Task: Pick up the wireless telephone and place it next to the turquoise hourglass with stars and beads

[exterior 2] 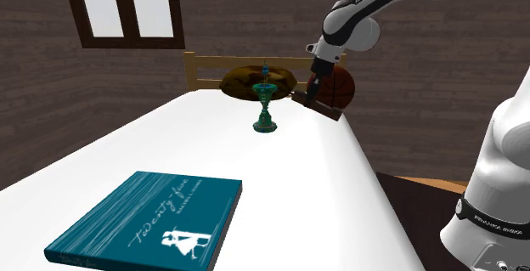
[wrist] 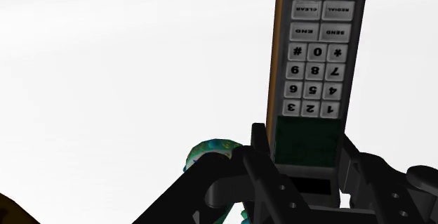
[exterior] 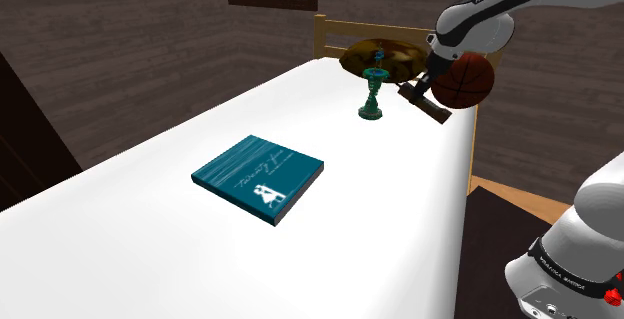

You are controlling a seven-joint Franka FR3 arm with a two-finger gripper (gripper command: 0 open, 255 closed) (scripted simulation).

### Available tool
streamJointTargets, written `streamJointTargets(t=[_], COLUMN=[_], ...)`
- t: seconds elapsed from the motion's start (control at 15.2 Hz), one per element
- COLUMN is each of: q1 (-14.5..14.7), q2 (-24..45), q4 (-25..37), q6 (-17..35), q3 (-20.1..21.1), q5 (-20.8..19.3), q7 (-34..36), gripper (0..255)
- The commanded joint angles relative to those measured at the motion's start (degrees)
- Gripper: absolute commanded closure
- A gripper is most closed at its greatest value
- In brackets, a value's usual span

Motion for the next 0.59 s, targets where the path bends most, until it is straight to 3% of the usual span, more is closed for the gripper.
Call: streamJointTargets(t=[0.0,0.53], q1=[0.14,0.7], q2=[0.89,4.56], q4=[-0.58,-3.23], q6=[1.47,7.49], q3=[-0.04,-0.21], q5=[0.55,3.42], q7=[-0.56,-3.45], gripper=[255,255])
